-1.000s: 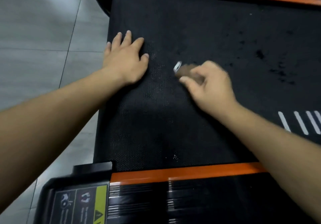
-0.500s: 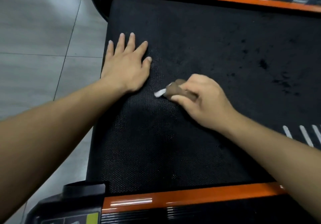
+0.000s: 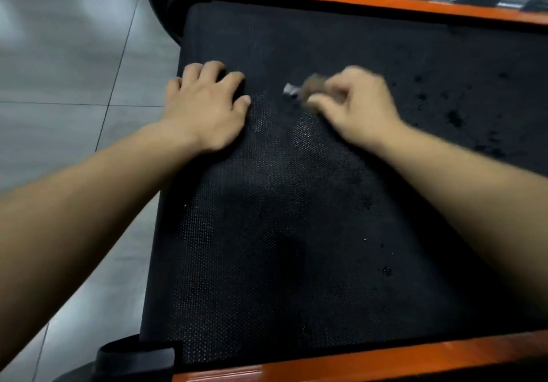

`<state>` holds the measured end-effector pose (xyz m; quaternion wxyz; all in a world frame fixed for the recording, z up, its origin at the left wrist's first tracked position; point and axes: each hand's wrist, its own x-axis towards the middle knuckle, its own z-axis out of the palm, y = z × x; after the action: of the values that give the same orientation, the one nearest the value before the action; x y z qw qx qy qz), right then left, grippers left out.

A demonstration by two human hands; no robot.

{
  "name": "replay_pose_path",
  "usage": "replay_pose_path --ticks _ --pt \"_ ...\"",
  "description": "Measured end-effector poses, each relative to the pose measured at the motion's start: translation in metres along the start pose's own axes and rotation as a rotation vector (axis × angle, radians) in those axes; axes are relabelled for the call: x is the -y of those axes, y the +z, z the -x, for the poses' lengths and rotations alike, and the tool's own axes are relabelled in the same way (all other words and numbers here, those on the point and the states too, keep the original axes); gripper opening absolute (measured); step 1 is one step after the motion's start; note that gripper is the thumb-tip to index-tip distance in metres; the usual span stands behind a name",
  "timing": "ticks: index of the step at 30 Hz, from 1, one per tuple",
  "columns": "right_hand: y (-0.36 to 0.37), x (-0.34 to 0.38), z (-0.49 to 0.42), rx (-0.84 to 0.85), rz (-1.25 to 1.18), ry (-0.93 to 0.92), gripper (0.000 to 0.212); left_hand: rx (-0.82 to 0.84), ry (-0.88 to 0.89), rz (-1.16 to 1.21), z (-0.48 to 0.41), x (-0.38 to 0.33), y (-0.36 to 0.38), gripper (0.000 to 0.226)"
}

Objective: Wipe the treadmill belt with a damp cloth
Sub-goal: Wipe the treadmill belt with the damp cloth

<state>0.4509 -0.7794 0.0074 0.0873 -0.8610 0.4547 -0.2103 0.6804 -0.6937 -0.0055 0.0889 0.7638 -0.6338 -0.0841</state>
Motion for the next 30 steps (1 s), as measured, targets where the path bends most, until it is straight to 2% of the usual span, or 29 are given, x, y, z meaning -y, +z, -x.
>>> replay_pose_path --ticks 2,3,5,7,8,9,10,13,14,15,18,20,21,24,25,27,30 --pt "0.003 -0.015 -0.026 -0.088 0.069 0.17 0.034 0.034 -0.044 0.002 -0.009 -0.004 0.005 0.055" --pt "0.008 -0.013 -0.025 -0.097 0.071 0.191 0.034 0.056 -0.055 0.001 -0.012 -0.006 0.008 0.058" --pt "0.014 0.007 -0.001 -0.054 0.037 0.04 0.034 0.057 -0.064 -0.005 -0.017 -0.008 0.014 0.061" --pt "0.012 0.021 0.028 0.096 -0.071 -0.124 0.031 0.041 -0.067 -0.016 -0.019 -0.007 0.017 0.062" --pt "0.009 0.019 0.028 0.145 -0.05 -0.173 0.031 0.04 -0.066 -0.025 -0.018 -0.006 0.017 0.062" --pt "0.009 0.011 0.015 0.118 0.006 -0.196 0.033 0.044 -0.058 -0.035 -0.017 -0.006 0.018 0.063" --pt "0.01 -0.001 -0.008 0.045 0.061 -0.173 0.036 0.051 -0.049 -0.043 -0.016 -0.007 0.018 0.063" --pt "0.014 -0.032 -0.071 -0.124 0.068 0.174 0.034 0.05 -0.047 -0.065 -0.015 -0.007 0.019 0.064" --pt "0.02 -0.03 -0.075 -0.145 0.074 0.217 0.035 0.055 -0.043 -0.071 -0.015 -0.008 0.019 0.065" --pt "0.024 -0.021 -0.068 -0.123 0.073 0.192 0.035 0.056 -0.038 -0.076 -0.015 -0.009 0.019 0.066" --pt "0.026 0.014 -0.024 0.058 -0.083 -0.083 0.029 0.046 -0.016 -0.108 -0.014 -0.01 0.018 0.069" --pt "0.02 0.008 -0.029 0.11 -0.029 -0.159 0.032 0.055 0.017 -0.111 -0.013 -0.011 0.016 0.07" --pt "0.02 -0.004 -0.049 0.052 0.028 -0.13 0.035 0.062 0.036 -0.112 -0.013 -0.01 0.016 0.07" --pt "0.017 -0.039 -0.103 -0.096 0.048 0.22 0.033 0.077 0.064 -0.109 -0.012 -0.009 0.015 0.072" --pt "0.023 -0.037 -0.106 -0.118 0.047 0.246 0.031 0.081 0.066 -0.111 -0.013 -0.01 0.015 0.072" --pt "0.037 -0.012 -0.09 -0.073 0.011 0.115 0.029 0.098 0.055 -0.121 -0.015 -0.014 0.015 0.073" --pt "0.038 0.013 -0.067 0.083 -0.097 -0.119 0.026 0.13 0.02 -0.139 -0.018 -0.021 0.016 0.078"
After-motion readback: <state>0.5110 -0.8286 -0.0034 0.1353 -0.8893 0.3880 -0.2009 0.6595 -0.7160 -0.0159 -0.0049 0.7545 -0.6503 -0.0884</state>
